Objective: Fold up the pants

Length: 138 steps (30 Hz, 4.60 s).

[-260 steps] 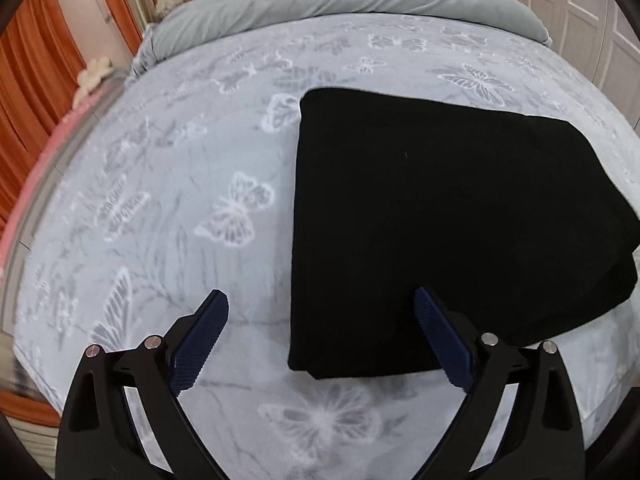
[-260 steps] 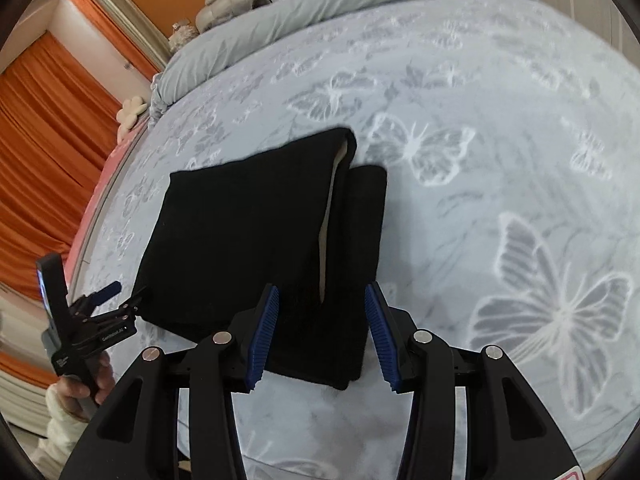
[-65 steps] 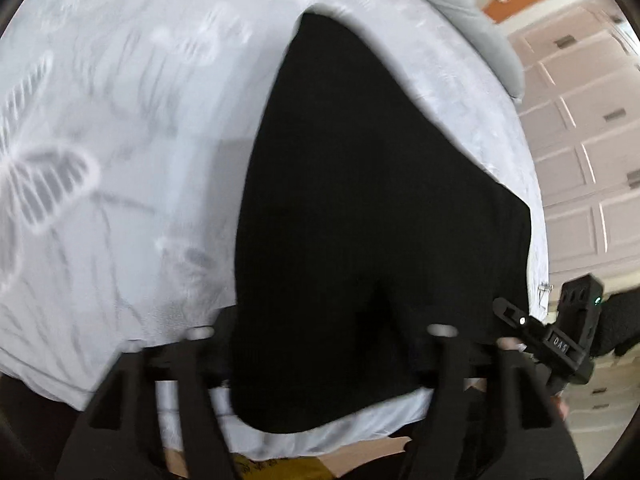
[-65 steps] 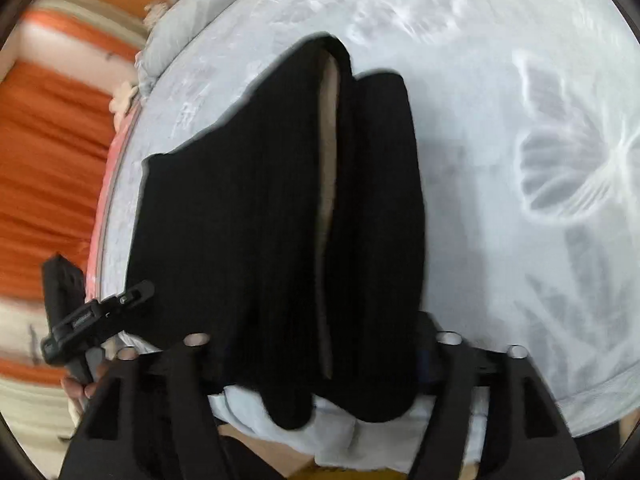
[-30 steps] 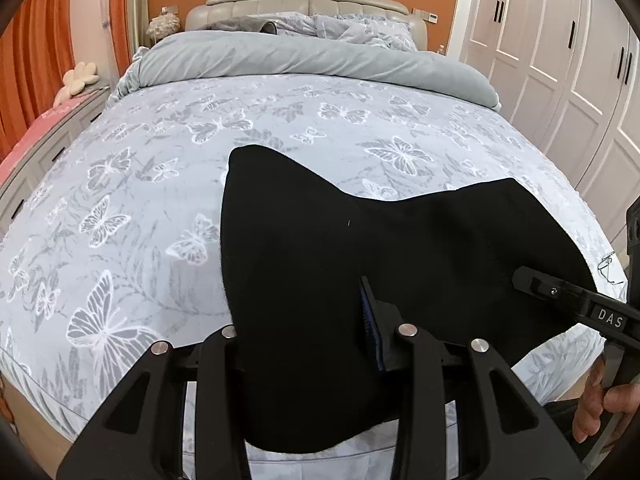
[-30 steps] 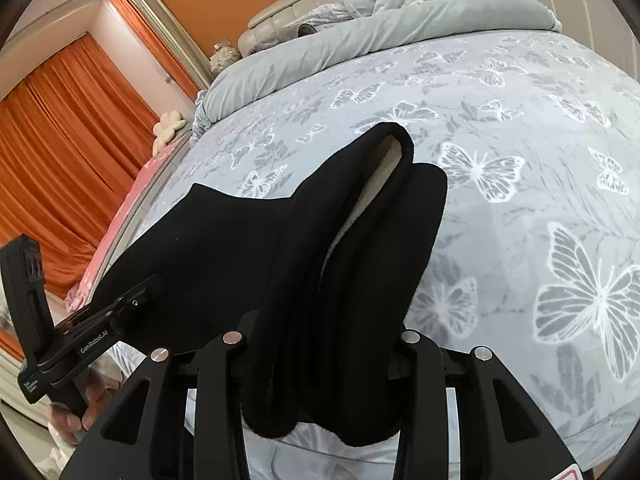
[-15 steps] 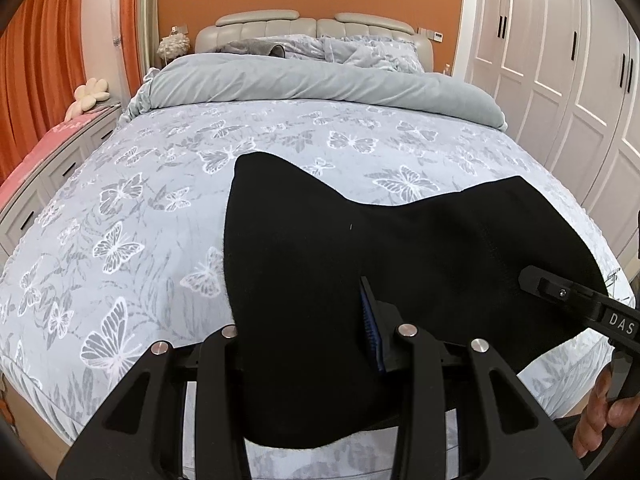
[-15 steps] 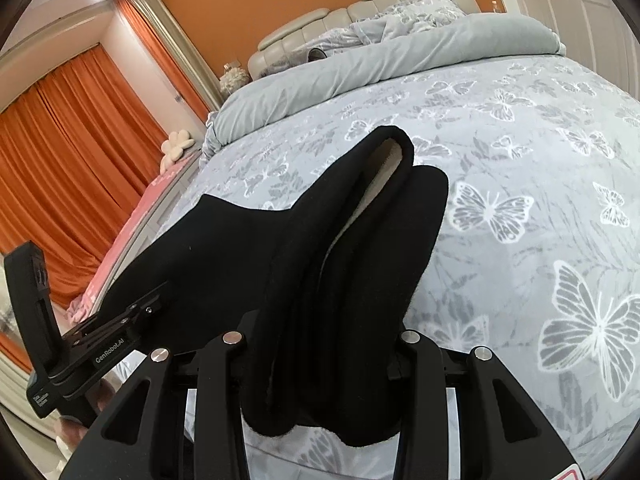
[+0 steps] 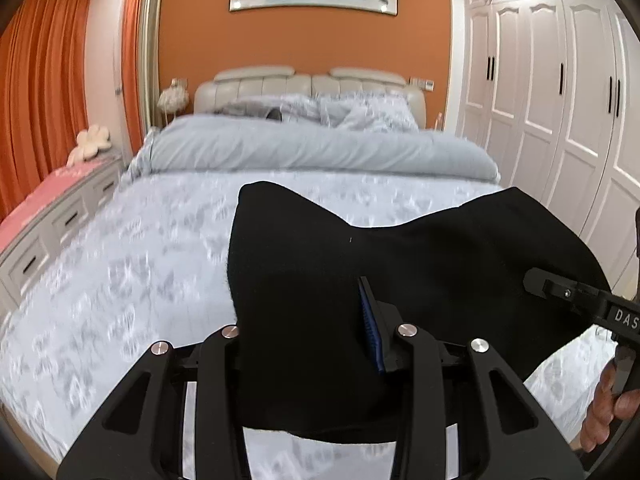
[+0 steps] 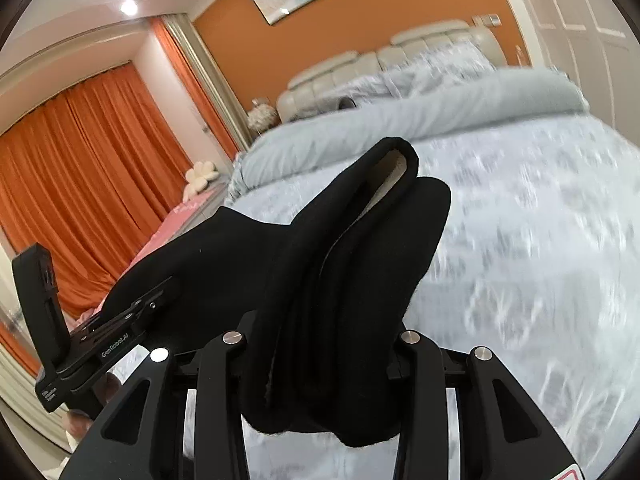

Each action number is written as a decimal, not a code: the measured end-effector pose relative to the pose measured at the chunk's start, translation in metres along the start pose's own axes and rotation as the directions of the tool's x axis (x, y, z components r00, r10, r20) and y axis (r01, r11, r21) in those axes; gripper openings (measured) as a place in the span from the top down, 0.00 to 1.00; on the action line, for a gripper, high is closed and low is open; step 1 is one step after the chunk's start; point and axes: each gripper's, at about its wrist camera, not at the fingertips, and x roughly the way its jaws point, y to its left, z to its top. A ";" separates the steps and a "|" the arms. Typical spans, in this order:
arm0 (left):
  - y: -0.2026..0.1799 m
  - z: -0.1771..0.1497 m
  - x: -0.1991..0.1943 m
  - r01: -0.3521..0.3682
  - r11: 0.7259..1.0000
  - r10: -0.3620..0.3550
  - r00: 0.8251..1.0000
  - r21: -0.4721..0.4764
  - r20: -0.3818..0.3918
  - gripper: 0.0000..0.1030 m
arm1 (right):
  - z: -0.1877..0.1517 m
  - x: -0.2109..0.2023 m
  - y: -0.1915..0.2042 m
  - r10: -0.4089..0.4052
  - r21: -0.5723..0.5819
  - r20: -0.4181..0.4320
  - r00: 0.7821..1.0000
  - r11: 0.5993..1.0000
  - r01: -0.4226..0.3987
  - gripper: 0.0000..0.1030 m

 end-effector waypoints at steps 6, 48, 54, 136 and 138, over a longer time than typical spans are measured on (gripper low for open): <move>0.004 0.069 0.028 0.001 1.000 0.000 0.996 -0.005 0.085 0.66 | 0.073 0.017 0.008 0.001 -0.072 0.081 0.997 0.997 0.005 0.66; -0.006 -0.029 0.285 -0.294 0.935 0.302 0.953 0.198 -0.006 0.23 | 0.026 0.282 -0.137 -0.404 -0.174 -0.121 0.907 0.908 0.381 0.91; -0.004 -0.036 0.292 -0.295 0.934 0.306 0.952 0.200 -0.025 0.23 | 0.033 0.274 -0.117 -0.354 -0.177 -0.101 0.930 0.926 0.333 0.87; -0.012 -0.127 0.068 -0.161 0.986 0.168 0.969 0.054 -0.182 0.05 | -0.099 0.040 -0.035 -0.502 -0.131 -0.031 0.865 0.860 0.494 0.46; -0.012 -0.127 0.069 -0.153 0.987 0.159 0.970 0.045 -0.186 0.05 | -0.100 0.041 -0.035 -0.502 -0.130 -0.035 0.864 0.860 0.494 0.46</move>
